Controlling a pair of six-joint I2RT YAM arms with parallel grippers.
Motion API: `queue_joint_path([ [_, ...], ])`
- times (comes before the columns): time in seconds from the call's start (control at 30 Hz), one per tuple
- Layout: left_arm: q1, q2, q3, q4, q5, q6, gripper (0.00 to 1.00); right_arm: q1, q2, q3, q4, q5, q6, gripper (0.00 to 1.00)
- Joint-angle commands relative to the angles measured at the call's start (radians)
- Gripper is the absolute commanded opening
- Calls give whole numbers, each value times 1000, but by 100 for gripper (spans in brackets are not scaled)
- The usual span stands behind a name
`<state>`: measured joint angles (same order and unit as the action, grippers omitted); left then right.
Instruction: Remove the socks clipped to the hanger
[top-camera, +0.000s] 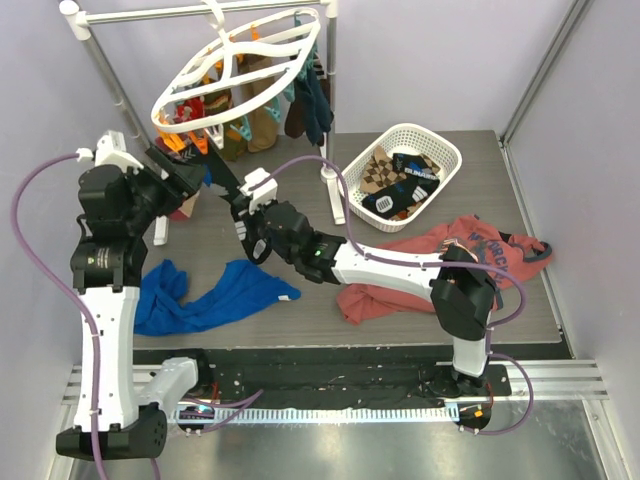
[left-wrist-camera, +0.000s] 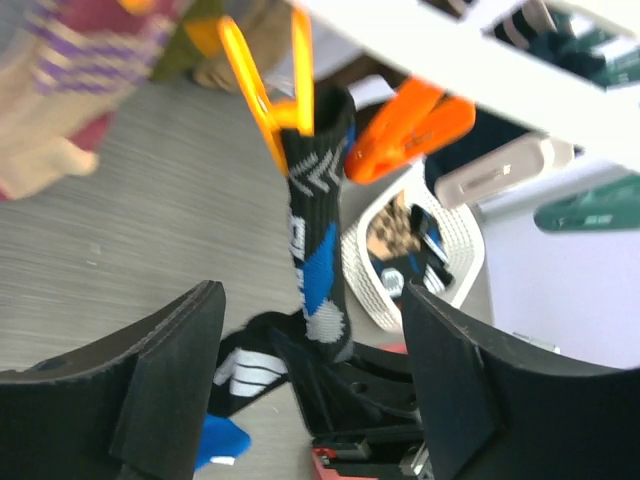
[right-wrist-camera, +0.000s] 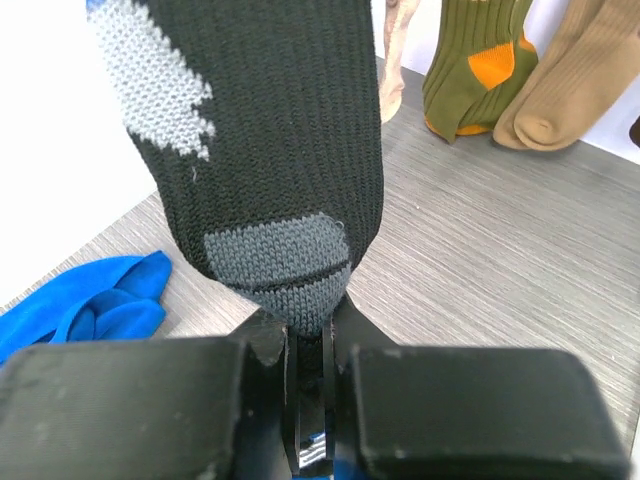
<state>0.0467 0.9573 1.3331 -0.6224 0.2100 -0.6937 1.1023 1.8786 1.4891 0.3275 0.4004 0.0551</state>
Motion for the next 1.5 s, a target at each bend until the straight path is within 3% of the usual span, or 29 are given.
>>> queue_joint_path([
  [0.0,-1,1,81,-94,-174,51,77,-24,-96,-16,58,-34,58,1],
  [0.17,-1,55,165,-135,-270,77,77,-36,-105,-24,59,-77,63,1],
  [0.37,-1,141,276,-129,-233,62,74,-42,-108,-41,74,-94,66,1],
  [0.93,-1,233,279,62,-238,3,64,-47,-81,-33,73,-141,75,1],
  [1.23,1,250,272,90,-239,3,45,-50,-68,-27,71,-156,80,1],
  [1.47,-1,248,262,105,-241,-1,18,-48,-73,-32,74,-163,98,1],
])
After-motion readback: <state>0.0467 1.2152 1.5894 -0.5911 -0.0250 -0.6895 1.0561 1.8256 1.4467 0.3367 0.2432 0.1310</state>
